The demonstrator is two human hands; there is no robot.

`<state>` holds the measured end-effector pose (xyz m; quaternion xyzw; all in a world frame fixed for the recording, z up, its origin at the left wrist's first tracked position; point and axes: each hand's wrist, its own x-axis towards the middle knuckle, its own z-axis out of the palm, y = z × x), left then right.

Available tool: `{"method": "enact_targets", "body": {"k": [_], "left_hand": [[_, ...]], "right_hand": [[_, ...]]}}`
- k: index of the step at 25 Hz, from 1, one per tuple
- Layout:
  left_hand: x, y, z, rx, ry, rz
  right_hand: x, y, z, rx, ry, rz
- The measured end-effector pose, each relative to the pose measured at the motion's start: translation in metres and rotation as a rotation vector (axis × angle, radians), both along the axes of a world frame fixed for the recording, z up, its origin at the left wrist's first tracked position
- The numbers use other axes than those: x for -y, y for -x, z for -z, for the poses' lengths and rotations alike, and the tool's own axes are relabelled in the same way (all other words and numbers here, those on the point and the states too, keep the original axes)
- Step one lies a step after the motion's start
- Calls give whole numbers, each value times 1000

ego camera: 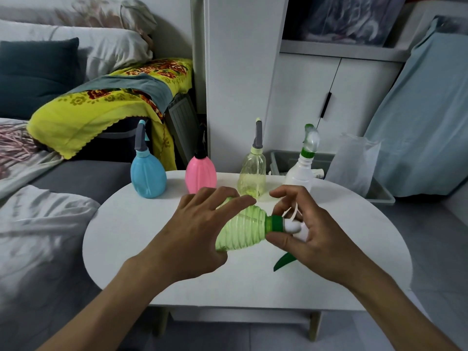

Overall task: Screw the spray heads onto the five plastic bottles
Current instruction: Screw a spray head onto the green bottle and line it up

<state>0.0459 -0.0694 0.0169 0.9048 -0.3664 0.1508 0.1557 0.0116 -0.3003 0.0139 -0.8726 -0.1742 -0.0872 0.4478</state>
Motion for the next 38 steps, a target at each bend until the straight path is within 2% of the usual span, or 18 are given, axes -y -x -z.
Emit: {"method": "enact_targets", "body": {"k": [22,30,31,32,33,35,36,38], "left_hand": [[0,-1,4,31,3,23],[4,-1,11,45,60,0],[6,1,12,8,96,-15],[7,2,11,-70,164,-24],[7,4,8,-192,261,-22],[7,4,0,-582,528,52],[8,4,-4,-800,670,130],[13,8,-11,-1142,871,272]], "right_hand": [[1,0,3,-10,30,5],[-8,6,-6,106,-1,114],[-4,5,-11,39,-70,113],[4,3,-18,-87,-224,86],[14,1,-27,-253,-479,32],[30,-3,-35,-505,-973,-93],[31,-3,-35,-532,-1082,-150],[16,-2,-29,-506,-1160,-233]]}}
